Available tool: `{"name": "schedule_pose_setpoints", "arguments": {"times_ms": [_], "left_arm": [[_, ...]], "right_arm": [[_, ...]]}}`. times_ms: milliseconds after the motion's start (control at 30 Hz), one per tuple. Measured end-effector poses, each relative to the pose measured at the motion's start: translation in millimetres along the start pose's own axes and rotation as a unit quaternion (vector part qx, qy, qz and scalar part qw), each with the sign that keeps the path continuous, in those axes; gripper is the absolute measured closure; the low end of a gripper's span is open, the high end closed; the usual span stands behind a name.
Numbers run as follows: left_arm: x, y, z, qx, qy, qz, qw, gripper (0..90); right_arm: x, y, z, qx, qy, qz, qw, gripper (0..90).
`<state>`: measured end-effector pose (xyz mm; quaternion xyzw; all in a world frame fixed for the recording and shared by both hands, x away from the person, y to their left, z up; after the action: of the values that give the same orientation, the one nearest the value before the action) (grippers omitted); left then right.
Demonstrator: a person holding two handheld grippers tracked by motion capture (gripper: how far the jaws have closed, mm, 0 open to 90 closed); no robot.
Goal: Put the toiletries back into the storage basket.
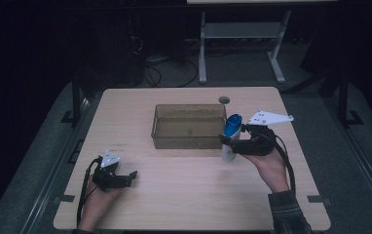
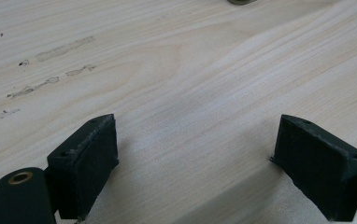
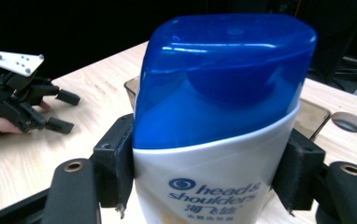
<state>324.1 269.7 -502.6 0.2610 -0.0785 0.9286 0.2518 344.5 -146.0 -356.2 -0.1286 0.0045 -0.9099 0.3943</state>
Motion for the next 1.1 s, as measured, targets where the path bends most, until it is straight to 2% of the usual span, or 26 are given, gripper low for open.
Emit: {"name": "schedule_pose_setpoints", "arguments": {"times_ms": [467, 700, 1100], "left_arm": [[-0.2, 0.3, 0.0, 0.002, 0.002, 0.001, 1.0000, 12.1], [0.0, 0.2, 0.1, 0.002, 0.000, 0.000, 1.0000, 12.1], [-0.2, 0.2, 0.0, 0.001, 0.002, 0.001, 1.0000, 12.1]], "right_arm": [[-9.7, 14.6, 17.8, -0.006, 0.028, -0.024, 0.9993, 32.9], [-18.7, 24.4, 21.9, -0.013, 0.032, -0.038, 0.9987, 32.8], [-37.4, 32.6, 31.4, -0.008, 0.037, -0.055, 0.9978, 32.8]]}}
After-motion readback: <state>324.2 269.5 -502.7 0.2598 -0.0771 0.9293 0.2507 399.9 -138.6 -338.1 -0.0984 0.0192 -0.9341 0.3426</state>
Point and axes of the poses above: each handheld gripper's, and its own axes: x roughly backward along the jaws, z roughly out of its top, y roughly to its right, the point moved 4 cm from there along -x, roughly forward along the jaws, and after that the axes turned 12 degrees about y, right-handed, at the moved point
